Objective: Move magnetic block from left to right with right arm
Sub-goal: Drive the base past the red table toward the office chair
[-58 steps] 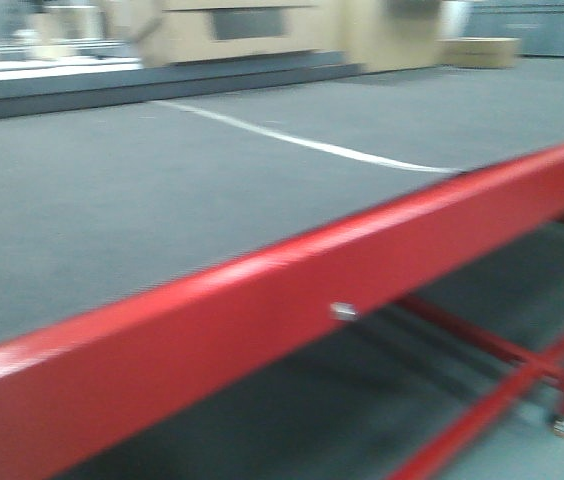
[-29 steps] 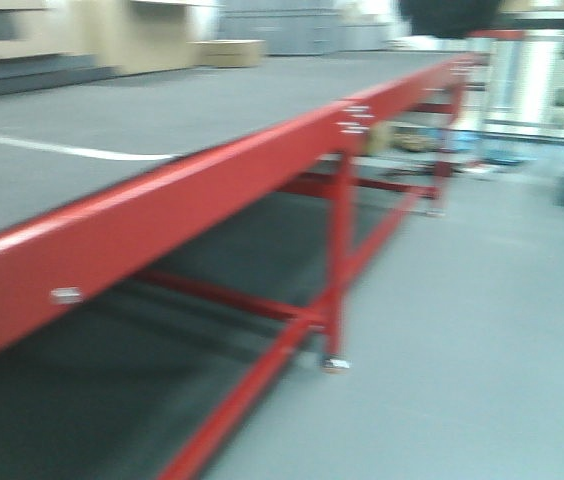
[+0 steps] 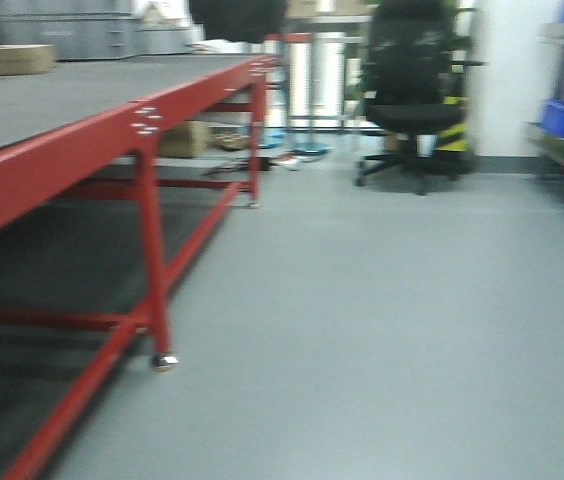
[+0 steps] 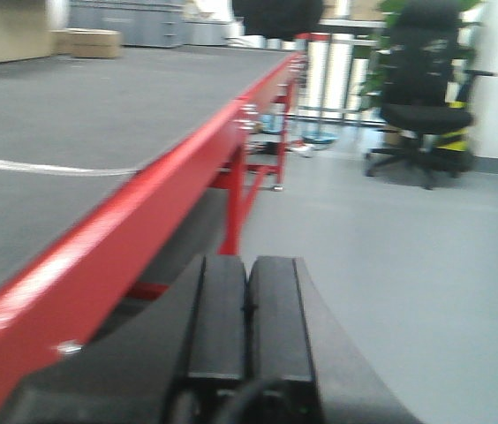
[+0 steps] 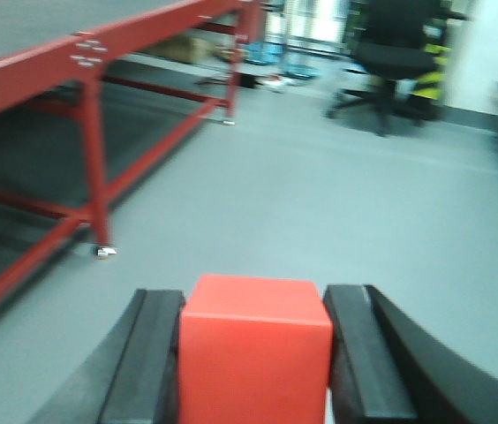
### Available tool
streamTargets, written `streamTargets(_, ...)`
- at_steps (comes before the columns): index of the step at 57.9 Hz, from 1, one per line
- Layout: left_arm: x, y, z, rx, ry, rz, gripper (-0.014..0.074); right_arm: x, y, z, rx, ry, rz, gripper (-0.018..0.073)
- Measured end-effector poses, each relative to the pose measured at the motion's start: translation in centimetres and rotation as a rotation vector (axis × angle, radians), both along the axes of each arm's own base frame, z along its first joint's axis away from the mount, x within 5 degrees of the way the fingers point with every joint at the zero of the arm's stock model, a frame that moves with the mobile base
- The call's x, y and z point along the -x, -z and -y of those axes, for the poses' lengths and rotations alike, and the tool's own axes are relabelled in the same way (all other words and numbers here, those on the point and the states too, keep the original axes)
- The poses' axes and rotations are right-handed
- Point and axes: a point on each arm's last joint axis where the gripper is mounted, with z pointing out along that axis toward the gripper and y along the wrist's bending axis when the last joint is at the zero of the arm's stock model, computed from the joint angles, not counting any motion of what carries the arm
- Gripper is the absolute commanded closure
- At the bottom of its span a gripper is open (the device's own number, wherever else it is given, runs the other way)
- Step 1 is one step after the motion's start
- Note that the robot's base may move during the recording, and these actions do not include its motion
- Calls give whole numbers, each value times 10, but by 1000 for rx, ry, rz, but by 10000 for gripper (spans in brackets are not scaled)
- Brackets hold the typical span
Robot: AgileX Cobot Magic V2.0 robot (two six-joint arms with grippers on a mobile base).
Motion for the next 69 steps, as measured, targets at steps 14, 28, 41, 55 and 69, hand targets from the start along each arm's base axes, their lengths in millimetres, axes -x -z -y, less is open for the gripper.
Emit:
streamTargets(14,0,0,0,0,0,0,722,0,0,0,0,0,0,341)
streamTargets(28,0,0,0,0,0,0,722,0,0,0,0,0,0,341)
streamTargets(41,0,0,0,0,0,0,722,0,0,0,0,0,0,341)
streamTargets(55,0,0,0,0,0,0,722,0,0,0,0,0,0,341)
streamTargets(69,0,0,0,0,0,0,722,0,0,0,0,0,0,341)
